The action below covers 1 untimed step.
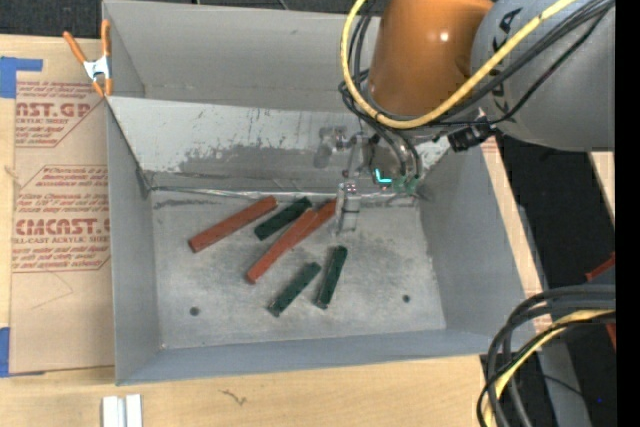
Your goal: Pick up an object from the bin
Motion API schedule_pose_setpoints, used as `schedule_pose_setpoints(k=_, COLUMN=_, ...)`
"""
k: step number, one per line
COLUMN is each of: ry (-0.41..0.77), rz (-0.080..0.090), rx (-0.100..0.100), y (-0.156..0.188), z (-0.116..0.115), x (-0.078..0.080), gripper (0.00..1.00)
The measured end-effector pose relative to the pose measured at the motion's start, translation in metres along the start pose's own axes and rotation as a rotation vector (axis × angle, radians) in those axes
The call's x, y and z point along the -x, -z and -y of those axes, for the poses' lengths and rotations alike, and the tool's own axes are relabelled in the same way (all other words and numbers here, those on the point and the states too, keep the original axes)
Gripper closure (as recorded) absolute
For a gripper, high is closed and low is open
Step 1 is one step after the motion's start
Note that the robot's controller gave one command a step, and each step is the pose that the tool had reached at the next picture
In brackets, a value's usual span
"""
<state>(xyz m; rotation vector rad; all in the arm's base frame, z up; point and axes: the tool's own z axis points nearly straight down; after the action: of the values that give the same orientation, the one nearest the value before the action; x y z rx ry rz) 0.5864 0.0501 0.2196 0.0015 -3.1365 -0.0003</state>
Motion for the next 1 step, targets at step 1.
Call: schedule_pose_setpoints(k=1, ry=0.501, rz=0.007, rx=0.0, y=-0.1503, z=-0.0235, x=0.001, gripper=0.0)
